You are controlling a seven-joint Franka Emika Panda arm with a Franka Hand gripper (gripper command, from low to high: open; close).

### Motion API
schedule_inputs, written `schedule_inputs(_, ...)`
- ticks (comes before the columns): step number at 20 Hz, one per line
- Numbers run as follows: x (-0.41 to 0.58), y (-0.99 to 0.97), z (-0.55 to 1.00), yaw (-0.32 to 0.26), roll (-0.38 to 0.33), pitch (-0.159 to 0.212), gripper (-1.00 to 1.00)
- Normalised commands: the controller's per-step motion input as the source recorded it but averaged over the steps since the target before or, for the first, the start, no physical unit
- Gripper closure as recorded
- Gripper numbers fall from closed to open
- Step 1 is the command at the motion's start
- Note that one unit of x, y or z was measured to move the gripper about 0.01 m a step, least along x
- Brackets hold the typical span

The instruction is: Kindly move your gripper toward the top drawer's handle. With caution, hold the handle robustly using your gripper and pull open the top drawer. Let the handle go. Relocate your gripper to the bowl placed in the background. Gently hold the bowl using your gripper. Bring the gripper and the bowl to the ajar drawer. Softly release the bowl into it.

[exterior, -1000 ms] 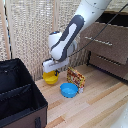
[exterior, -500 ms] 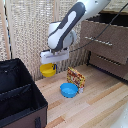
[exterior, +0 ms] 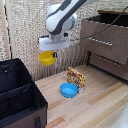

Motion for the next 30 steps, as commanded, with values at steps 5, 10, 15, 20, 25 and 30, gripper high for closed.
schedule_inputs(5,0.207,0.05,0.97,-0.227,-0.003,0.048,1.0)
schedule_inputs(10,0.228,0.01,1.0,-0.25,-0.028,0.041,1.0)
schedule_inputs(15,0.163,0.0,0.95,-0.288,-0.017,0.04,1.0)
schedule_inputs(20,0.219,-0.15,0.96,-0.27,-0.004,0.095,1.0)
schedule_inputs(25,0.25,-0.35,0.94,-0.223,0.006,0.095,1.0)
schedule_inputs(30,0.187,-0.59,0.95,-0.141,0.041,0.087,1.0)
